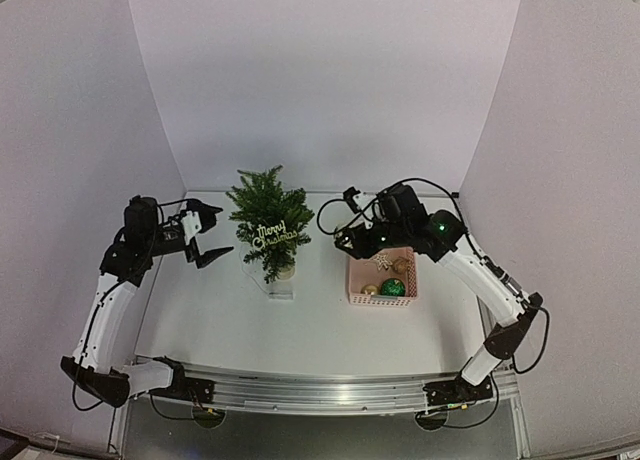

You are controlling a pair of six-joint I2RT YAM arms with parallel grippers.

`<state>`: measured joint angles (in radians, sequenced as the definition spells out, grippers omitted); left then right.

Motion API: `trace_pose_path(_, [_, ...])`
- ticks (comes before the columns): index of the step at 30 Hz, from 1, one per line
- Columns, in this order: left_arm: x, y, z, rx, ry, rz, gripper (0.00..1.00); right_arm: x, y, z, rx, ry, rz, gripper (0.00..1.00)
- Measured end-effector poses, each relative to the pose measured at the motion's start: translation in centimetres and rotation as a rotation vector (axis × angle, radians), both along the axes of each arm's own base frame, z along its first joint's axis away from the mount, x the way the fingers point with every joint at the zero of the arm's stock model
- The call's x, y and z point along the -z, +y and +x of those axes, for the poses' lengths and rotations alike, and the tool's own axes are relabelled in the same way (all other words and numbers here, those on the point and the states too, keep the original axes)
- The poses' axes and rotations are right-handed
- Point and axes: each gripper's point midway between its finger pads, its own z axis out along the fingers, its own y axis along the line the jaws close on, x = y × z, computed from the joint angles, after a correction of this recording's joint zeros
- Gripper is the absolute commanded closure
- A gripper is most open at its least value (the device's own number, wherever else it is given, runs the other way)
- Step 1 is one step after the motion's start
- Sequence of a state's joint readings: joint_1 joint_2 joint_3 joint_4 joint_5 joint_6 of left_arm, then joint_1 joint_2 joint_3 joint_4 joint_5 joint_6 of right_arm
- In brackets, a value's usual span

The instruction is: Decorate the small christmas tree

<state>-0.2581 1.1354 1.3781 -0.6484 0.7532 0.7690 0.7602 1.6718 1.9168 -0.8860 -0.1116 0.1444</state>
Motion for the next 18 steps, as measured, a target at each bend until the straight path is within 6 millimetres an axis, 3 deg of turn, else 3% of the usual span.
trace_pose_path(4, [-0.2, -1.7, -2.9, 0.131, -0.153, 0.105, 0.00, -2.0, 3.5, -5.3, -0.108, -0.023, 0.022, 0.57])
trace_pose_path(9, [-1.7, -3.5, -5.3, 0.252, -0.276, 0.171, 0.00, -3.9, 7.7, -9.9, -0.219, -0.054, 0.050, 0.57])
trace_pose_path(14, [-0.7, -5.8, -9.7, 0.430, -0.259, 0.224, 0.00, -3.9, 12.8, -12.6, -0.329, -0.057, 0.102, 0.57])
trace_pose_path(18, [0.4, -6.6, -11.8, 0.514, -0.229, 0.264, 0.03, -2.3, 15.4, -12.8, -0.373, -0.034, 0.117, 0.57])
